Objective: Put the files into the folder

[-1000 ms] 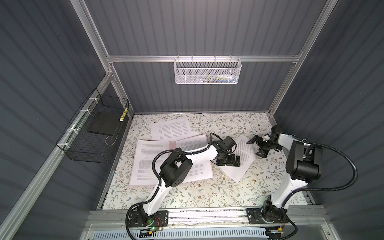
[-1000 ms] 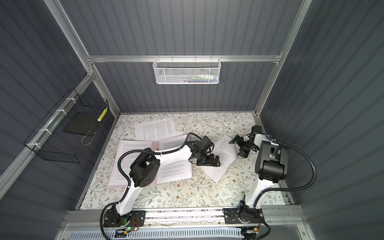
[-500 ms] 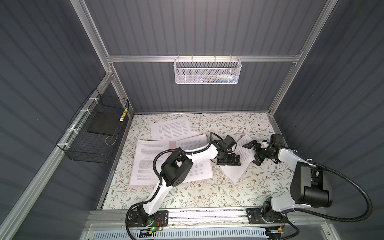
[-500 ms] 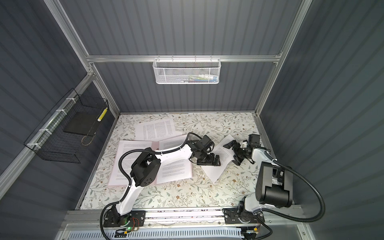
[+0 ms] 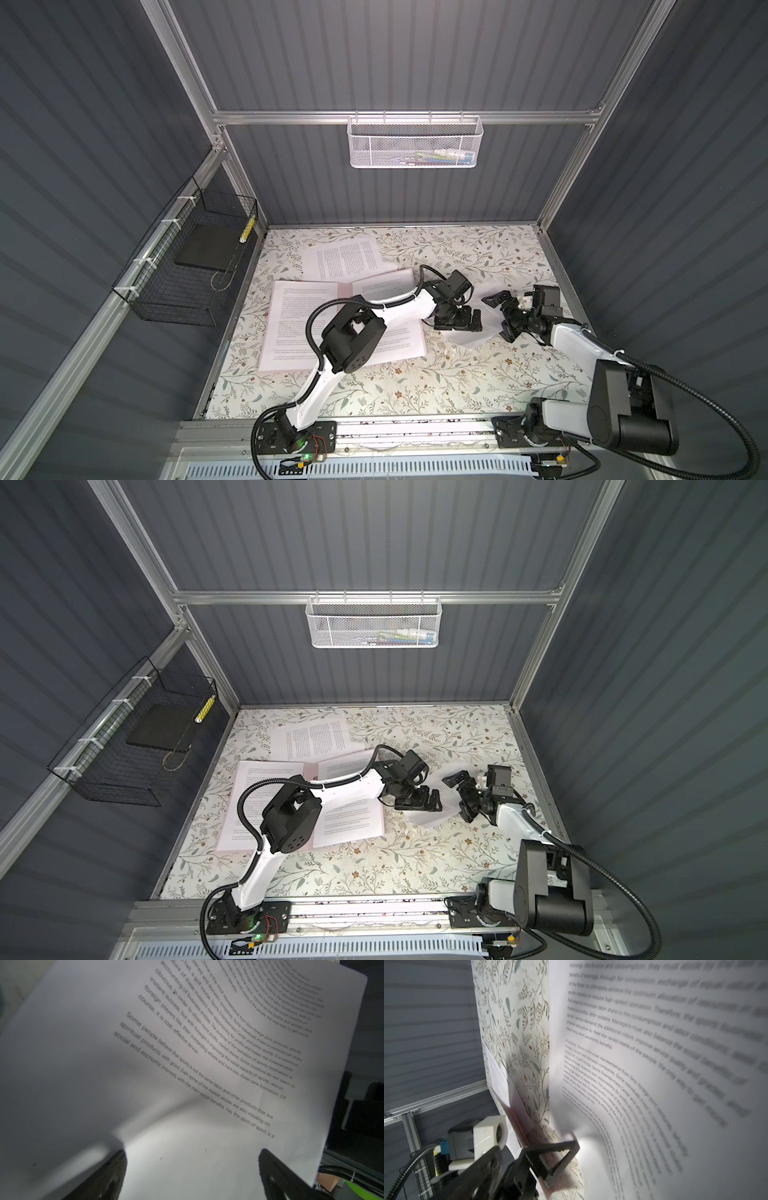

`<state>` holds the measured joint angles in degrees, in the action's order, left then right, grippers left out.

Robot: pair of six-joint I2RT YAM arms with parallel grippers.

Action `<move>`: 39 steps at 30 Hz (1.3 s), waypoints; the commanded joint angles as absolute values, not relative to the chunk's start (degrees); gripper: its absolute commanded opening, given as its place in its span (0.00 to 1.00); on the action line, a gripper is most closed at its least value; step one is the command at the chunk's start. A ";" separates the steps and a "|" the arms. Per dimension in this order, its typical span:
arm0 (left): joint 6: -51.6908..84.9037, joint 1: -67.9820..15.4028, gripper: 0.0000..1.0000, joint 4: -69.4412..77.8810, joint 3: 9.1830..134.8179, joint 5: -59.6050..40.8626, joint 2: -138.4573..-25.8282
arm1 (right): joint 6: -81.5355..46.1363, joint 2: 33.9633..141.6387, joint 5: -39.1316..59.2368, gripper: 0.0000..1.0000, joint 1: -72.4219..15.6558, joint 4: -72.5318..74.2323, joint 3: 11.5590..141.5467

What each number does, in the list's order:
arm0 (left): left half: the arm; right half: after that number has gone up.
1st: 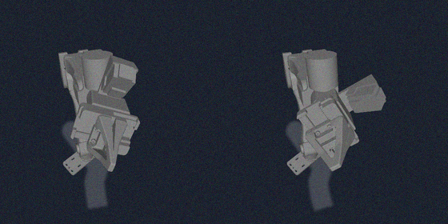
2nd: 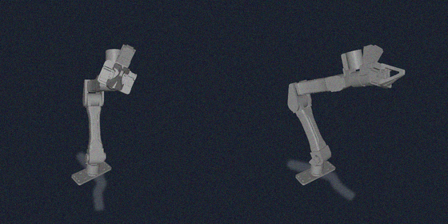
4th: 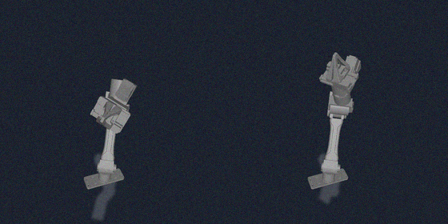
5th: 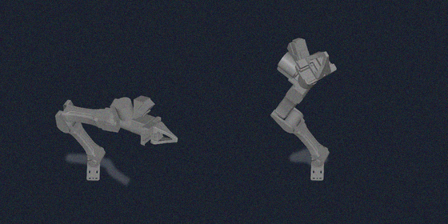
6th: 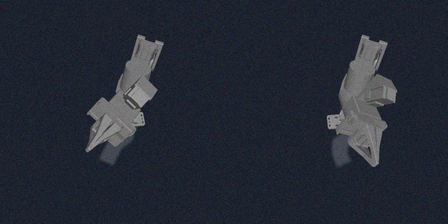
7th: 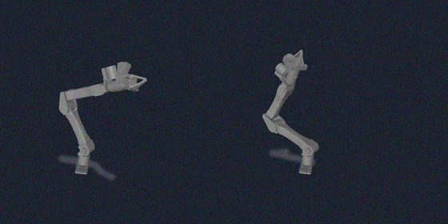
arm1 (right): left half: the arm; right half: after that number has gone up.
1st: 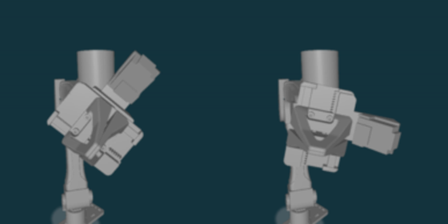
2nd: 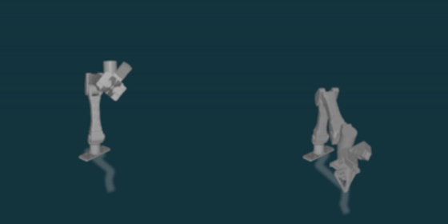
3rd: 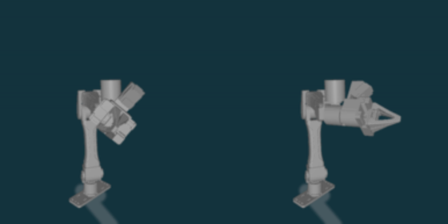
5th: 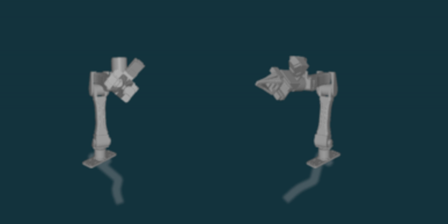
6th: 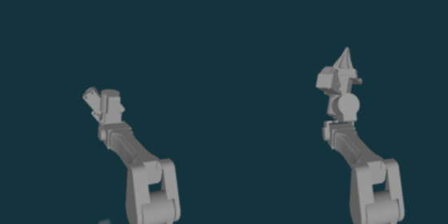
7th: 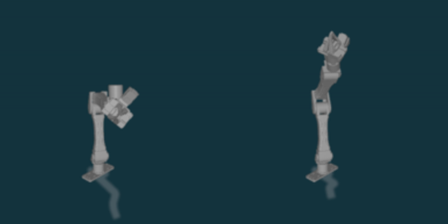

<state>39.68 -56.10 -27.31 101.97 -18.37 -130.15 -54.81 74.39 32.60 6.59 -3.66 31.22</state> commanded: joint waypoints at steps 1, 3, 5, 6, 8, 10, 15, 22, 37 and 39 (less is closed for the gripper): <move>39.60 -56.12 1.00 -31.82 98.31 -17.47 -133.18 | -57.76 73.51 28.83 0.96 6.49 -0.33 28.75; 39.70 -56.09 1.00 -31.52 97.87 -17.31 -132.93 | -58.77 72.33 27.54 0.87 6.50 0.18 27.75; 39.88 -56.07 1.00 -31.34 97.71 -17.42 -132.85 | -59.14 71.65 26.39 0.77 6.58 -0.88 27.53; 39.92 -56.08 1.00 -31.21 97.55 -17.45 -132.88 | -59.19 71.55 26.06 0.73 6.59 -1.26 27.43; 39.92 -56.13 1.00 -31.29 97.42 -17.49 -132.81 | -59.81 71.49 25.85 0.60 6.77 -1.58 26.84; 39.87 -56.15 1.00 -31.25 97.49 -17.51 -132.76 | -61.00 71.13 25.46 0.45 6.84 -1.24 25.62; 39.52 -55.99 1.00 -32.01 99.65 -17.90 -133.39 | -61.94 67.70 21.76 0.09 6.75 -4.03 23.19; 36.49 -55.78 1.00 -32.78 106.74 -20.64 -131.74 | -57.68 61.48 19.86 0.00 6.77 -9.79 25.59; 27.86 -45.18 1.00 -35.98 91.13 -2.74 -96.52 | -26.85 64.71 11.02 0.00 -10.73 -42.29 67.44; 27.79 -41.69 1.00 -37.28 86.09 1.40 -90.88 | -25.44 69.37 12.21 0.00 -16.38 -45.50 74.79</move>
